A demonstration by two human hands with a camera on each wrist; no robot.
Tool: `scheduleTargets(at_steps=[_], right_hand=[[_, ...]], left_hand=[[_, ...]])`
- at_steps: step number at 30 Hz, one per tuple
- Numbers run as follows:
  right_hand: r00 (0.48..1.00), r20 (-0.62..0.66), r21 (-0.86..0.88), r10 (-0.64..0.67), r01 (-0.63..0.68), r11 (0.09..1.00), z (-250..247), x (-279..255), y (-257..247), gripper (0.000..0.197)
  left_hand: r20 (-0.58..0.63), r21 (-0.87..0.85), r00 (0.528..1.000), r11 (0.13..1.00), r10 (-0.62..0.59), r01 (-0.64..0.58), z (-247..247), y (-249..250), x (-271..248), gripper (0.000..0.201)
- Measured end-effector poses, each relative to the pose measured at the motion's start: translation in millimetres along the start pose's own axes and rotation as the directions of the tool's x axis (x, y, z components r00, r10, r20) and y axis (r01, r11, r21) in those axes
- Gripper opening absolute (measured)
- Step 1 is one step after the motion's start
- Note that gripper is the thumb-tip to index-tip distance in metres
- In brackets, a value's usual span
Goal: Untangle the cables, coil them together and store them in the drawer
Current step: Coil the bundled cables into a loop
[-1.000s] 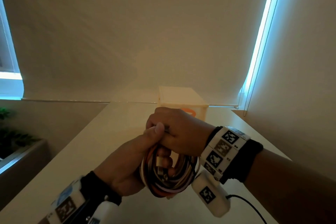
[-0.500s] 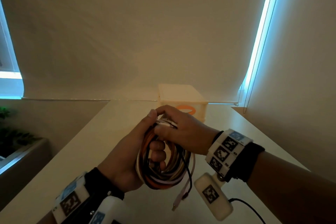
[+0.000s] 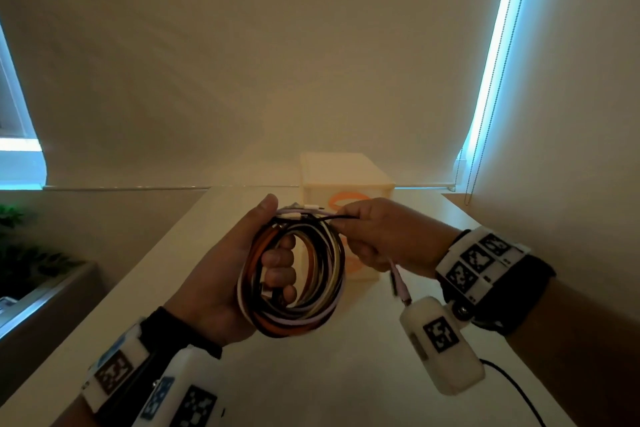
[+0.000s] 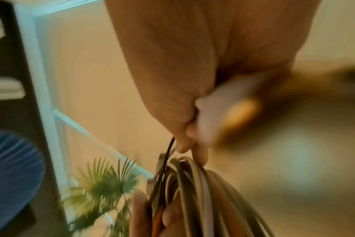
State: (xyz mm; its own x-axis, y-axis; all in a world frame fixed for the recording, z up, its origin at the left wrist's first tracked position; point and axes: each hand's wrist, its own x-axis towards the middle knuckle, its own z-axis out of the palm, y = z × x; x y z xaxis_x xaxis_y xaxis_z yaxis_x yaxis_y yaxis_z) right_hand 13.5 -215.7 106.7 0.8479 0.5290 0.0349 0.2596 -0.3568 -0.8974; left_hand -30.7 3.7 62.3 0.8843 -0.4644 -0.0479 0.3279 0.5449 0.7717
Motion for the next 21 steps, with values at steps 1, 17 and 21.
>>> scheduleTargets(at_steps=[1,17,21], right_hand=[[1.0,-0.003,0.119,0.015,-0.015,0.993,0.7,1.7,4.8,0.019],[0.994,0.036,0.829,0.104,-0.088,0.552,81.0,9.0,21.7,0.076],[0.969,-0.009,0.77,0.246,-0.15,0.62,87.3,15.2,20.9,0.121]], left_hand=[[0.014,-0.014,1.0,1.0,-0.002,0.002,0.0,0.2,0.3,0.049],[-0.146,-0.156,0.949,0.941,0.279,-0.3,1.2,-9.4,8.5,0.051],[-0.134,-0.139,0.944,0.937,0.302,-0.32,1.2,-16.6,12.8,0.049]])
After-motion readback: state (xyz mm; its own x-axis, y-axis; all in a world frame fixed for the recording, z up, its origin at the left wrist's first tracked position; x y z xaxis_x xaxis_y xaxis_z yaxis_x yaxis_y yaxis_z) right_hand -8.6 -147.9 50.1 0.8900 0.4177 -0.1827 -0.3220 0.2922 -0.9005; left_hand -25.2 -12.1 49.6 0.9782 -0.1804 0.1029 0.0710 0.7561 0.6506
